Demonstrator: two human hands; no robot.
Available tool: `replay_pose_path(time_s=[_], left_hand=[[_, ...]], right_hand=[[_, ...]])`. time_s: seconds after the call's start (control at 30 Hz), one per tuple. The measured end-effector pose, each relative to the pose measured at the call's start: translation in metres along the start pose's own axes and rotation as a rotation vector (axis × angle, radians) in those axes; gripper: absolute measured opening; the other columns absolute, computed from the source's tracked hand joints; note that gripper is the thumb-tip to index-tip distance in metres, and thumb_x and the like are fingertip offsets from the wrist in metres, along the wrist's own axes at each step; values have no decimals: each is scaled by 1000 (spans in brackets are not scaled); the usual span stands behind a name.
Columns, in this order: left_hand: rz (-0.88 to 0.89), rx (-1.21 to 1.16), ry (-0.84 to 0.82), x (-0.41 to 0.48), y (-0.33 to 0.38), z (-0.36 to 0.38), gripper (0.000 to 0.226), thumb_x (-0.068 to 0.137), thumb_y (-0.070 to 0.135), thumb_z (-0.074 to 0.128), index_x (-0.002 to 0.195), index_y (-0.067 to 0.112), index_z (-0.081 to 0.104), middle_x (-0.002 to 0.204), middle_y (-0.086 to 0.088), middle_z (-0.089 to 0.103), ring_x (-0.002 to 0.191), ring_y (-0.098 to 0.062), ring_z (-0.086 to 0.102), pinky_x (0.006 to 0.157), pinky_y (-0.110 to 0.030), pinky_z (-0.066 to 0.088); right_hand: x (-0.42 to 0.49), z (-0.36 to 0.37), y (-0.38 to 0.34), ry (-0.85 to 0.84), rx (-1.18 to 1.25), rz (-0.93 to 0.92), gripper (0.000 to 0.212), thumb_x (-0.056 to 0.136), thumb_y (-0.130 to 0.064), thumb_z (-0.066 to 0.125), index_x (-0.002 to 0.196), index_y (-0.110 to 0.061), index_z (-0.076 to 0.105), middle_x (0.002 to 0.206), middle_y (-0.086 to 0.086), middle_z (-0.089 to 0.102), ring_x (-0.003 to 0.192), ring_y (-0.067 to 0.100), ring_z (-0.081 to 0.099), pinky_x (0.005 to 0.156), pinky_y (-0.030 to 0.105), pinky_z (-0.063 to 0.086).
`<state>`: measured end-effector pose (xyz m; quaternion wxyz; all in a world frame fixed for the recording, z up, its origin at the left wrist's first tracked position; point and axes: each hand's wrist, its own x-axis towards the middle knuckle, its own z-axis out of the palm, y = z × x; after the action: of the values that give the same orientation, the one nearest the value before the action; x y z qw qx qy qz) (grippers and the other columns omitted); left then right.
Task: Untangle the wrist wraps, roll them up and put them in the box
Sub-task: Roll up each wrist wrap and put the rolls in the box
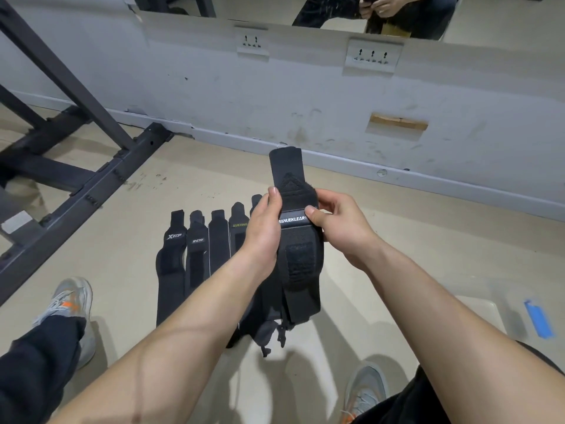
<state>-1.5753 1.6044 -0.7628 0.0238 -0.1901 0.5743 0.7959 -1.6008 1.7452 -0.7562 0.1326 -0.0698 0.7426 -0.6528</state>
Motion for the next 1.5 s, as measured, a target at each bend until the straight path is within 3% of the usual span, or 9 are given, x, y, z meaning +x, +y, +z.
replay_pose_path(time_s=[0.23, 0.33, 0.57, 0.73, 0.93, 1.07, 1.23, 1.33, 1.5], left_hand=[[82, 22, 107, -1, 15, 4, 43, 106, 51, 43, 106, 20, 72, 115, -14, 75, 111, -36, 71, 101, -57, 55], [12, -28, 172, 7, 29, 3, 46, 109, 50, 40, 113, 15, 70, 112, -14, 76, 103, -35, 74, 90, -50, 61], [-140, -284, 402, 49, 73, -27, 45, 103, 53, 52, 123, 14, 64, 105, -10, 77, 81, -29, 78, 69, -61, 62], [-121, -409, 501, 73, 76, -58, 36, 105, 48, 51, 120, 19, 66, 103, -2, 77, 78, -23, 75, 59, -45, 63], [-399, -124, 76, 28, 8, -55, 78, 101, 67, 41, 145, 2, 44, 112, -17, 72, 88, -30, 76, 73, -43, 62], [-503, 19, -286, -29, -27, -43, 82, 99, 73, 28, 132, 8, 68, 125, -16, 73, 113, -30, 72, 98, -43, 53], [-233, 379, -421, -55, -29, -37, 31, 94, 27, 70, 124, 17, 69, 119, -2, 77, 111, -18, 72, 97, -32, 56], [-133, 685, -367, -52, -31, -45, 35, 88, 21, 81, 119, 26, 67, 111, 12, 77, 106, -6, 72, 101, -31, 52], [-164, 449, -355, -44, -24, -48, 26, 96, 18, 72, 121, 15, 68, 115, -6, 77, 111, -27, 73, 100, -44, 56]], right_hand=[[-6, 15, 1, 3, 91, 49, 26, 107, -26, 52, 115, -5, 64, 97, 7, 77, 89, 20, 73, 81, 35, 58], [-7, 16, 9, -129, 41, 27, 29, 107, -28, 50, 122, -9, 66, 115, 11, 75, 107, 24, 72, 98, 39, 56], [-15, 10, 20, -354, -104, 223, 23, 92, -32, 73, 113, -22, 74, 111, -3, 78, 105, 19, 73, 105, 45, 52], [-14, 3, 21, -418, -196, 290, 23, 90, -18, 71, 114, -16, 72, 110, 2, 78, 104, 23, 74, 101, 46, 54], [-5, 12, 0, -125, 242, 133, 18, 102, -4, 56, 117, 1, 65, 104, 11, 74, 89, 20, 71, 82, 32, 59], [11, 4, -7, 194, 468, 350, 21, 102, -10, 57, 117, 4, 62, 93, 12, 75, 78, 21, 74, 64, 31, 59], [17, -5, 0, 386, 528, 496, 15, 100, -3, 52, 110, 0, 62, 101, 18, 65, 87, 29, 64, 71, 37, 55], [16, -14, 1, 465, 575, 536, 10, 98, -1, 52, 100, -2, 61, 98, 17, 64, 85, 28, 62, 78, 43, 55], [10, -22, 2, 460, 549, 499, 5, 97, -2, 55, 97, -4, 60, 87, 11, 64, 76, 26, 62, 79, 37, 53]])
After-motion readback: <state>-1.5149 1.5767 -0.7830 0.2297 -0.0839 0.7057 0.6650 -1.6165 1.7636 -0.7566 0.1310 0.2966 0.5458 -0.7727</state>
